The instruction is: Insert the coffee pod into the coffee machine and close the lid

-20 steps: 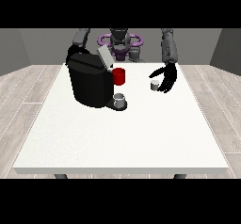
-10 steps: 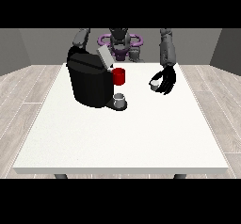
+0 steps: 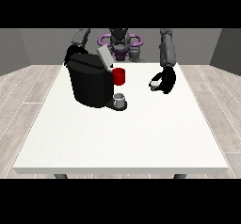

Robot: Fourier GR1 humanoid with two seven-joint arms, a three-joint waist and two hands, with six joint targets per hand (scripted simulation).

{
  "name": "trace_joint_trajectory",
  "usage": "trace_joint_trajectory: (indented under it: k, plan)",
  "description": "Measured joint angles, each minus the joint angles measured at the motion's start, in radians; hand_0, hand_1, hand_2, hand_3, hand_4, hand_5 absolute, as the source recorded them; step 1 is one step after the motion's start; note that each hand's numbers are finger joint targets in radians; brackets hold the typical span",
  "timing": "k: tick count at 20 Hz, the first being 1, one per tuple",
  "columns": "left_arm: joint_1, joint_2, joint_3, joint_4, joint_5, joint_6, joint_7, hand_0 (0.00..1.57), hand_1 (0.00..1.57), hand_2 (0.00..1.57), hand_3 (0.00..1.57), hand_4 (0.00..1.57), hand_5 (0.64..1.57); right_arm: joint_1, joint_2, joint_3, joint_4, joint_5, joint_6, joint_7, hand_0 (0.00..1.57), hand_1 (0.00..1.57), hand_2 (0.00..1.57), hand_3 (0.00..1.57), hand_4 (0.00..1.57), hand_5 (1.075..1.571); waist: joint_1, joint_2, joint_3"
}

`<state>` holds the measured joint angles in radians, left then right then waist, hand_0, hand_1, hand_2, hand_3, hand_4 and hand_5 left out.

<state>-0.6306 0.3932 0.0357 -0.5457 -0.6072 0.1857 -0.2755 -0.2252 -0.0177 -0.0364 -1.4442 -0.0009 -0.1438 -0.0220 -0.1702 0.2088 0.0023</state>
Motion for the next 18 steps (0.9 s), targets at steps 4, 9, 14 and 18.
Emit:
trace_joint_trajectory:
  k: [4,9,14,18]
  plan:
    - [-0.031,-0.008,-0.011,-0.011,-0.010,-0.037,-0.011,1.48,1.48,1.47,1.41,0.63,1.571,0.010,0.002,-0.003,0.043,-0.001,-0.006,-0.030,0.00,0.00,0.00,0.00,0.42,1.571,0.016,-0.019,-0.0014]
    - [-0.082,-0.013,-0.020,-0.053,-0.004,-0.117,-0.034,1.32,1.32,1.38,1.35,0.58,1.571,-0.005,-0.005,-0.025,0.100,-0.018,-0.018,-0.029,0.00,0.00,0.00,0.00,0.44,1.571,0.040,-0.054,-0.0020]
    - [-0.151,0.001,-0.015,-0.086,0.002,-0.194,-0.017,1.26,1.26,1.33,1.29,0.54,1.571,-0.020,-0.015,-0.036,0.144,-0.027,-0.005,-0.036,0.00,0.00,0.00,0.00,0.49,1.571,0.039,-0.073,-0.0021]
    - [-0.195,-0.001,-0.012,-0.105,0.002,-0.242,0.022,1.26,1.26,1.33,1.29,0.54,1.571,-0.029,-0.013,-0.027,0.163,-0.029,-0.011,-0.038,0.00,0.00,0.00,0.00,0.41,1.571,0.034,-0.092,-0.0020]
